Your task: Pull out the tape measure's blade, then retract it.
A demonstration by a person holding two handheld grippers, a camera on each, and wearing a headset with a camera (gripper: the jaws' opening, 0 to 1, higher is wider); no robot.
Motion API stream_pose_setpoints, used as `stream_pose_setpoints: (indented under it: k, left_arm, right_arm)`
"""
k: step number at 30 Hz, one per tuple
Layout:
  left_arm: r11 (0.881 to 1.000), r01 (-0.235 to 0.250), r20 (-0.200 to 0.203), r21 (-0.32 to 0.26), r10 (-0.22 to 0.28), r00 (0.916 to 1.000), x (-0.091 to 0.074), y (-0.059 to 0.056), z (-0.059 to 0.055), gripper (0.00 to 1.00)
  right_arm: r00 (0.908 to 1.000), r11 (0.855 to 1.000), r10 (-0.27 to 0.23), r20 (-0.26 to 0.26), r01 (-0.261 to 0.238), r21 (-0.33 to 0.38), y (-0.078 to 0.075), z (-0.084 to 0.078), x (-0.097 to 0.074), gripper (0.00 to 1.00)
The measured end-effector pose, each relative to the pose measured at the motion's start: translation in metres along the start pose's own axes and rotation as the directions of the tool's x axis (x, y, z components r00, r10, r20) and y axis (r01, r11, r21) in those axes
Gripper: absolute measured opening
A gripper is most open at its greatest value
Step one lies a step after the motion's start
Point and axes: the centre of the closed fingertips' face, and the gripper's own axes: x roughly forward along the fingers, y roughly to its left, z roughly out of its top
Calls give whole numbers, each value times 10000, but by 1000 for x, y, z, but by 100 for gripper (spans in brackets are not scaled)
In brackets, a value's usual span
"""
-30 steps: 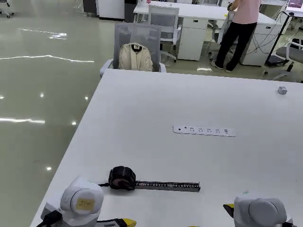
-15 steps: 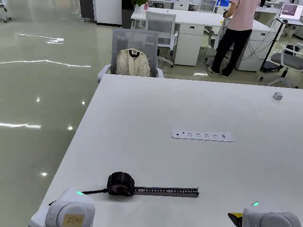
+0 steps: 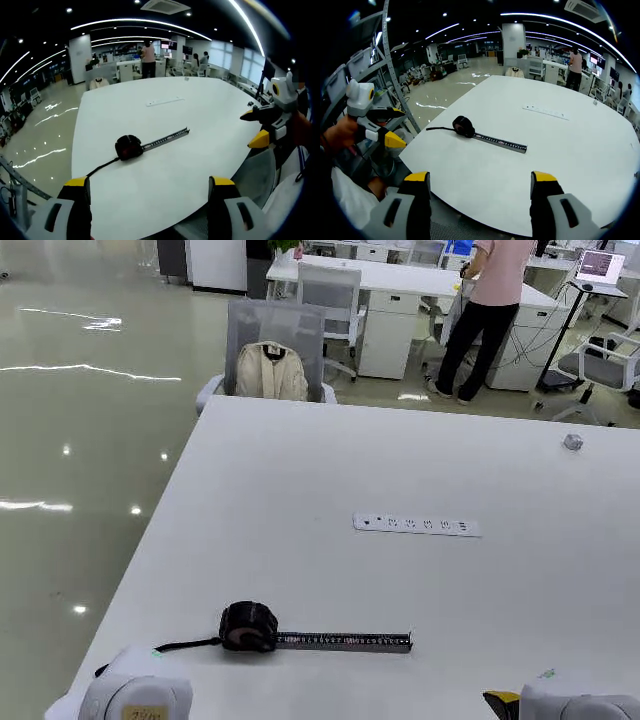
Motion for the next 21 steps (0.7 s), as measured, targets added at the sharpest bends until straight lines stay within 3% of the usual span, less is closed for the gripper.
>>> stream_pose_setpoints:
  k: [13, 17, 18, 21]
  left_arm:
    - [9993, -272, -137, -265, 268, 9995, -5, -7, -3, 93]
    - [9989, -446, -262, -160, 442, 9987, -4, -8, -5, 93]
    - [9967, -713, -42, -383, 712, 9975, -4, -11, 2, 93]
    - [9953, -860, -120, -446, 856, 9963, -2, -11, 1, 93]
  right_arm:
    - [9998, 9999, 70, -185, -72, -108, 3, -10, -5, 83]
    - [9996, 9998, 82, -283, -88, -194, 0, -12, -5, 82]
    - [9992, 9991, 131, -372, -146, -392, -7, -14, -4, 82]
    - [9990, 9989, 171, -421, -189, -432, -11, -13, -2, 82]
